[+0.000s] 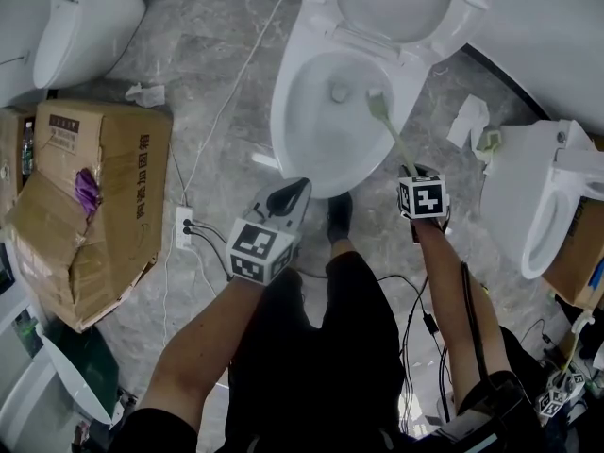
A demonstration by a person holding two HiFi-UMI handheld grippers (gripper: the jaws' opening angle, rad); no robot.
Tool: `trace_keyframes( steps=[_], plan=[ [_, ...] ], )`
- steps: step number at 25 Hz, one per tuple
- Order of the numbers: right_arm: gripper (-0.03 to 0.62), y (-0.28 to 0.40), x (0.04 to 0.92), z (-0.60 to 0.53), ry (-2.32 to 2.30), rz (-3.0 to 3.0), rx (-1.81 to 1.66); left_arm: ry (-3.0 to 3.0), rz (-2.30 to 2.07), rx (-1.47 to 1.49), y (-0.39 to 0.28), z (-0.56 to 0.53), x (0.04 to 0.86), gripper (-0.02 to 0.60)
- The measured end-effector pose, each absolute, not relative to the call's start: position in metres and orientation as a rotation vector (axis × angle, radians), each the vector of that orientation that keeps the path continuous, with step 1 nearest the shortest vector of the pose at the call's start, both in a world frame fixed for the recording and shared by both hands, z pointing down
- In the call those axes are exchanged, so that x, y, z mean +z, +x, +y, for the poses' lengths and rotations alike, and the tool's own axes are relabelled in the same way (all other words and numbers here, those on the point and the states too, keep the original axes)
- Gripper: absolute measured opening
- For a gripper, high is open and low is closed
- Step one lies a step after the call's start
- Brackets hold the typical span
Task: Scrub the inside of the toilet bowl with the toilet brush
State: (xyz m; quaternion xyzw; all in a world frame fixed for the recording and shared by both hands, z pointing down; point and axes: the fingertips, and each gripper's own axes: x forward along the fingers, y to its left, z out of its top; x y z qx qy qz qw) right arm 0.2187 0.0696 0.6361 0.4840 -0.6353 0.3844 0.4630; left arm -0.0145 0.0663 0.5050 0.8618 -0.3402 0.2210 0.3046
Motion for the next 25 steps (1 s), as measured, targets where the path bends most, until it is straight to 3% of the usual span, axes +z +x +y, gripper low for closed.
trace_keyframes(
  steps=[25],
  plan=[
    [0.061, 0.171, 0.630, 0.149, 1.019, -1.612, 0.920, 2.272, -0.937, 0.596, -0.048, 0.085, 0.502, 0.010]
  ],
)
